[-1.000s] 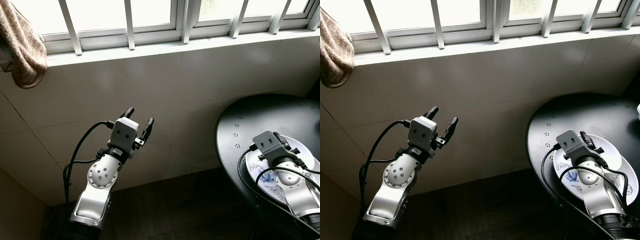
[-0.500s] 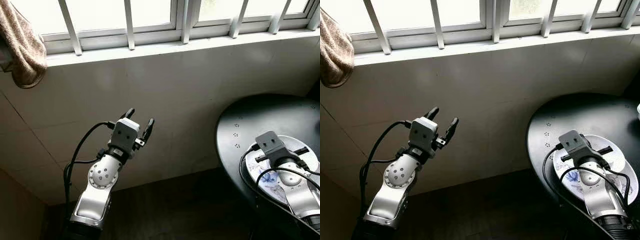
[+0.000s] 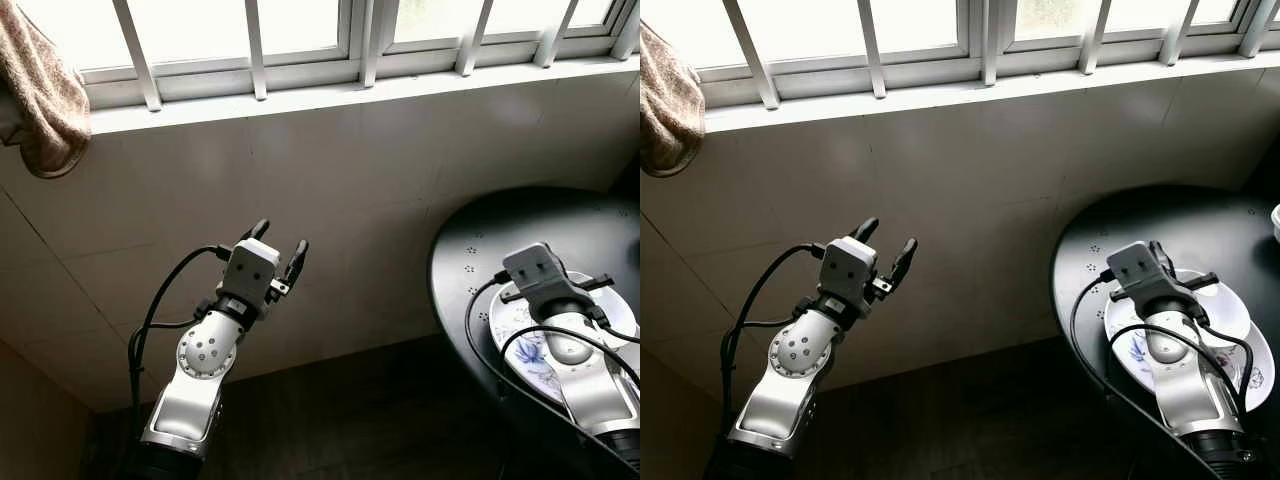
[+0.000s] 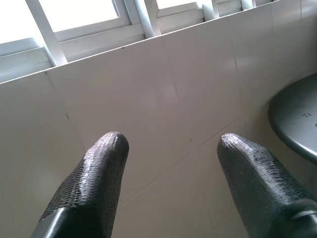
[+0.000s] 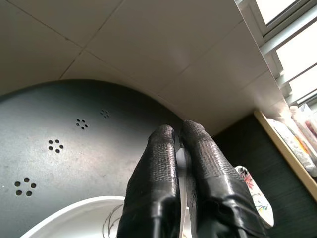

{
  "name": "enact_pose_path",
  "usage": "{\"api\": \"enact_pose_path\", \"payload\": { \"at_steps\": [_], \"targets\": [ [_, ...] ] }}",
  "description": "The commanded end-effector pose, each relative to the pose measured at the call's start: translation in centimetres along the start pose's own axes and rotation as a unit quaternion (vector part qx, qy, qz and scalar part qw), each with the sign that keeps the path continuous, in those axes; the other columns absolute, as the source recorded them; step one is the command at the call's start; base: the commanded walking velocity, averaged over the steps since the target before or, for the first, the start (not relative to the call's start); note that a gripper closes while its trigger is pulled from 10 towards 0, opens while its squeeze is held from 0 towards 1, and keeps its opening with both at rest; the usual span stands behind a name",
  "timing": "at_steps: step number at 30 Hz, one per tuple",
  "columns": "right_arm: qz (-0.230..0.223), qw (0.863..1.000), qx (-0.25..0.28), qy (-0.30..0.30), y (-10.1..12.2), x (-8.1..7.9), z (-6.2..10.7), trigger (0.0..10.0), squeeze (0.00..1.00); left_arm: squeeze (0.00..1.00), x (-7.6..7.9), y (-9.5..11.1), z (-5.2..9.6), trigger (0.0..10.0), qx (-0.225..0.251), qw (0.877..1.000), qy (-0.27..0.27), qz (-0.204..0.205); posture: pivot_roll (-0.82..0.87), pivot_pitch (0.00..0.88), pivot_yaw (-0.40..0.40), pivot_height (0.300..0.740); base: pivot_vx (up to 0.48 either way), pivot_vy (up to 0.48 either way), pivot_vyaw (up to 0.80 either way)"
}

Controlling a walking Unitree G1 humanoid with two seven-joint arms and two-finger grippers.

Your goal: Kitchen organization

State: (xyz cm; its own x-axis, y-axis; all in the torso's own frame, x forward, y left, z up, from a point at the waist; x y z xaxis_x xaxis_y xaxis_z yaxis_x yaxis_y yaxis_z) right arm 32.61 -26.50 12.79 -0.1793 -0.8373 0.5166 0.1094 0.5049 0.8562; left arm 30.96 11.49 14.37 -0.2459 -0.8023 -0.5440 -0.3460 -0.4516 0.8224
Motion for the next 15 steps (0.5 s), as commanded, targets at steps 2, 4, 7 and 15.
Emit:
{"api": "enact_pose_path", "payload": {
  "at_steps": [2,4,7,15],
  "targets": [
    [-0.004,1.0,0.0,0.0,0.13,-0.15,0.18,0.0,0.0,0.0,0.14,0.13,-0.16,10.0,0.004,1.0,-0.006,-0.008,-0.04,0.0,-0.018,0.74,0.0,0.0,0.0],
    [-0.007,1.0,-0.002,0.0,0.07,-0.17,0.23,0.0,0.0,0.0,0.11,0.1,-0.16,10.0,0.003,1.0,-0.006,-0.008,-0.04,0.0,-0.018,0.74,0.0,0.0,0.0],
    [-0.008,1.0,-0.001,-0.001,0.12,-0.14,0.29,0.0,0.0,0.0,0.1,0.02,-0.15,10.0,0.002,1.0,-0.006,-0.009,-0.04,0.0,-0.018,0.74,0.0,0.0,0.0],
    [-0.043,0.999,-0.001,-0.012,0.55,0.08,0.14,0.0,0.0,0.0,0.26,0.06,-0.22,10.0,0.004,1.0,-0.008,-0.009,-0.05,0.0,-0.018,0.74,0.0,0.0,0.0]
  ]
}}
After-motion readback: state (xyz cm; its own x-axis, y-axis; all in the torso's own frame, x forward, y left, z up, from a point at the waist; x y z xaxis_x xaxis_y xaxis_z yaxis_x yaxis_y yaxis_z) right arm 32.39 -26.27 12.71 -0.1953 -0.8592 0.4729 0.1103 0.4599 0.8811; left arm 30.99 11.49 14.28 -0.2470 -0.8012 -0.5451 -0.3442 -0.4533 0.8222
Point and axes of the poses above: a point about 5 cm out from each wrist's last joint towards the gripper, its own z axis pointing back from the gripper into the wrist, its own y axis along the axis of the wrist's last joint, x = y × z, the point moved 3 cm from there along -z, pointing out of the wrist towards the gripper, and after that the axes turned 15 degrees about -z, right-handed, at the moved point
